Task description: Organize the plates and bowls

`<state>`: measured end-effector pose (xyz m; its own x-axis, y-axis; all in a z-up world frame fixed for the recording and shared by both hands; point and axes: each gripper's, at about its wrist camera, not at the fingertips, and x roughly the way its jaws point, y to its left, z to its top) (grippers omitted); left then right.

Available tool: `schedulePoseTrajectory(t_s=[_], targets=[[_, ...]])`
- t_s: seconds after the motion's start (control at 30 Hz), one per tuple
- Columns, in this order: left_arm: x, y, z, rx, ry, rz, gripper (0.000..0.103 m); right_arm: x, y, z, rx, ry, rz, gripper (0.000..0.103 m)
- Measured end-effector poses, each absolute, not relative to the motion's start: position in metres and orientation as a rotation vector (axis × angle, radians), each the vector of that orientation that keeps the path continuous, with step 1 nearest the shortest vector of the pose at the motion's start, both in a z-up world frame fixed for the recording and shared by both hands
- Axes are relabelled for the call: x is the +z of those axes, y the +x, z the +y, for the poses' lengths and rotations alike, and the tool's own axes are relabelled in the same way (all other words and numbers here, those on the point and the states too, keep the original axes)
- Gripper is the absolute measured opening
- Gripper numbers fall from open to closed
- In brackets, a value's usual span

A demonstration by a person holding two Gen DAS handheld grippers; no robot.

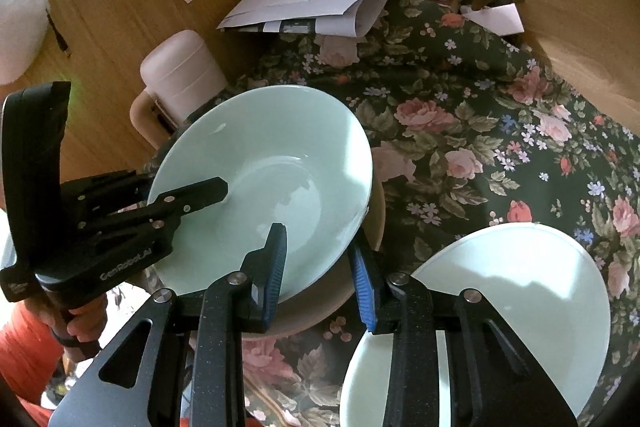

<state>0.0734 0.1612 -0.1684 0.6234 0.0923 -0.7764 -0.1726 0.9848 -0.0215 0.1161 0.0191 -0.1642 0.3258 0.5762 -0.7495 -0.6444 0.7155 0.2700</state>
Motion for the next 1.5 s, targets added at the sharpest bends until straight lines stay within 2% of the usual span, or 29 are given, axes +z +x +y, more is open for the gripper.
schedulePoseTrajectory(t_s=[0.33, 0.4, 0.53, 0.83, 0.9, 0.97, 1.07, 1.17, 1.37, 1.5], targets=[[-0.169, 0.078, 0.162, 0.155, -0.096, 0.894, 0.019, -0.159, 0.113, 0.013, 0.797, -0.063, 0.949, 0.032], [-0.17, 0.08, 0.162, 0.155, -0.094, 0.9, 0.019, -0.159, 0.111, 0.011, 0.784, -0.077, 0.942, 0.036], [-0.169, 0.081, 0.159, 0.161, -0.068, 0.88, 0.019, -0.16, 0.11, 0.005, 0.786, -0.056, 0.941, 0.037], [-0.166, 0.086, 0.16, 0.144, -0.087, 0.903, 0.026, -0.159, 0.11, 0.003, 0.78, -0.067, 0.923, 0.038], [-0.164, 0.087, 0.16, 0.146, -0.089, 0.905, 0.03, -0.157, 0.112, 0.0, 0.772, -0.064, 0.909, 0.045], [-0.159, 0.087, 0.158, 0.142, -0.084, 0.891, 0.048, -0.152, 0.114, -0.004, 0.758, -0.063, 0.885, 0.053], [-0.142, 0.081, 0.153, 0.148, -0.061, 0.818, 0.061, -0.145, 0.116, -0.01, 0.736, -0.066, 0.846, 0.059], [-0.127, 0.08, 0.146, 0.136, -0.036, 0.78, 0.065, -0.139, 0.119, -0.018, 0.719, -0.064, 0.818, 0.064], [-0.107, 0.085, 0.13, 0.109, -0.017, 0.74, 0.068, -0.131, 0.127, -0.036, 0.675, -0.05, 0.785, 0.066], [-0.098, 0.095, 0.112, 0.076, -0.01, 0.715, 0.074, -0.125, 0.133, -0.058, 0.617, -0.025, 0.754, 0.076]])
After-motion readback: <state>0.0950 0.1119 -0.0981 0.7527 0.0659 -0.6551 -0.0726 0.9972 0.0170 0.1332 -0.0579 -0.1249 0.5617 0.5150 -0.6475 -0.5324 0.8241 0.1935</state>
